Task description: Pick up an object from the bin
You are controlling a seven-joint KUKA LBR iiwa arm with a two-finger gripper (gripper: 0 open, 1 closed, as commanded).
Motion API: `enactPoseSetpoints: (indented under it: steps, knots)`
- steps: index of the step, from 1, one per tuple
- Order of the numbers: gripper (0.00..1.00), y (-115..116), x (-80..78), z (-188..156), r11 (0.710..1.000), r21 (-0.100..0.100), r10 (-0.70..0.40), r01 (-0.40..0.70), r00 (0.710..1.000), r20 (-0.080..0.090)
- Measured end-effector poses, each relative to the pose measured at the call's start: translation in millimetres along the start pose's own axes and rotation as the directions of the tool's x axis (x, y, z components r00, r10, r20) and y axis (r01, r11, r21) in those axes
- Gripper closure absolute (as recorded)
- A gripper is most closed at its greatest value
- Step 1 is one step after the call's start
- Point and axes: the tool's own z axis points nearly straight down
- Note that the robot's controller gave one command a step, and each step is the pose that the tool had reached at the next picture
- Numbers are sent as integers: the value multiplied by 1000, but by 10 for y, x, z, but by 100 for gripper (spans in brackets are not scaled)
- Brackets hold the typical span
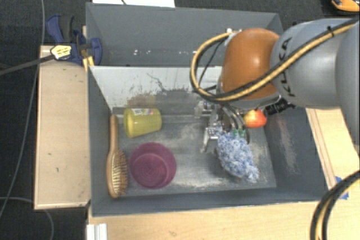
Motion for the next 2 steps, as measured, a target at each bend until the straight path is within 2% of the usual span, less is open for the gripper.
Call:
enactPoseSetpoints:
  steps: [1, 2]
  knots:
    - [100, 0, 0, 0, 1000, 0, 0, 0, 1000, 0]
    - [100, 0, 0, 0, 1000, 0, 1, -1, 1000, 0]
